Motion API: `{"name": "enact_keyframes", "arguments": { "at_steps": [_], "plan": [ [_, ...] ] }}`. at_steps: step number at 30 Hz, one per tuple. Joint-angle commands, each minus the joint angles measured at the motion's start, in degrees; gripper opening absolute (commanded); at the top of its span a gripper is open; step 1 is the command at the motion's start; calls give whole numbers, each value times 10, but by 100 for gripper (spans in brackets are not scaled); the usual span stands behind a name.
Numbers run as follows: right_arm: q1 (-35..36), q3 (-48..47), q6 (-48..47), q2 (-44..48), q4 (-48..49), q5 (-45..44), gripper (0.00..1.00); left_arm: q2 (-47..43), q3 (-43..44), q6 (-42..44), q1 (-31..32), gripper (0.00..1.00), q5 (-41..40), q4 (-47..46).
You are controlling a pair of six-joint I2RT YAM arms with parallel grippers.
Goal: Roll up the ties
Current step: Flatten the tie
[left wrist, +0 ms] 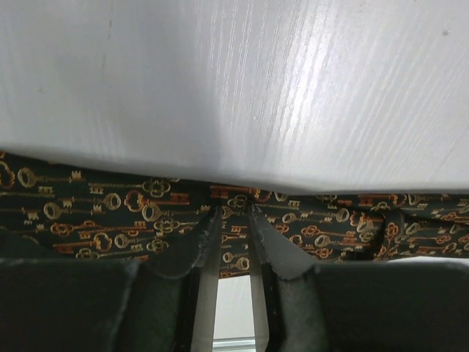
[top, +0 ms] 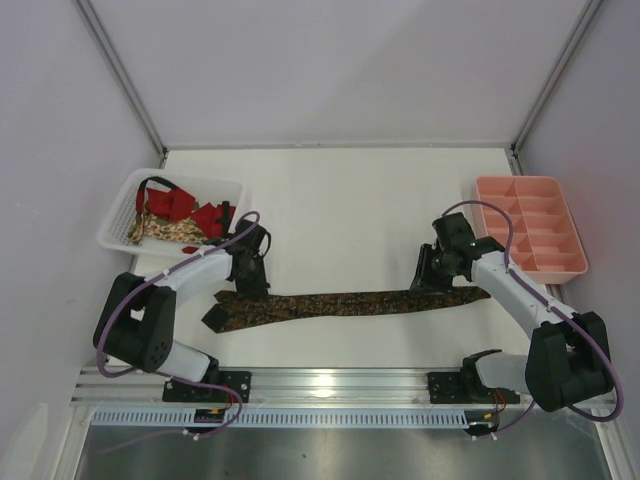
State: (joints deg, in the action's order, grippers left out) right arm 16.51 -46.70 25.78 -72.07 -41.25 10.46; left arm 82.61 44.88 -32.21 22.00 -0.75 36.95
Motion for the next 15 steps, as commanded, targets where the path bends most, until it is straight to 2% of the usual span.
{"name": "enact_keyframes", "arguments": {
  "at_steps": [1,5,7,10,11,15],
  "plan": [
    [-5,2,-9,10,10,8,36,26,16,16,3,25,16,-14],
    [-7,3,-10,9,11,9,36,36,5,9,3,16,12,-17],
    [-8,4,-8,8,12,9,36,42,0,7,3,15,8,-17],
    [-8,5,-9,6,14,10,36,44,4,7,3,7,8,-14],
    [-8,6,-9,6,14,10,36,41,7,6,3,0,-8,-7],
    [-9,5,-9,4,15,11,36,23,48,-7,8,0,-43,46]
  ]
}}
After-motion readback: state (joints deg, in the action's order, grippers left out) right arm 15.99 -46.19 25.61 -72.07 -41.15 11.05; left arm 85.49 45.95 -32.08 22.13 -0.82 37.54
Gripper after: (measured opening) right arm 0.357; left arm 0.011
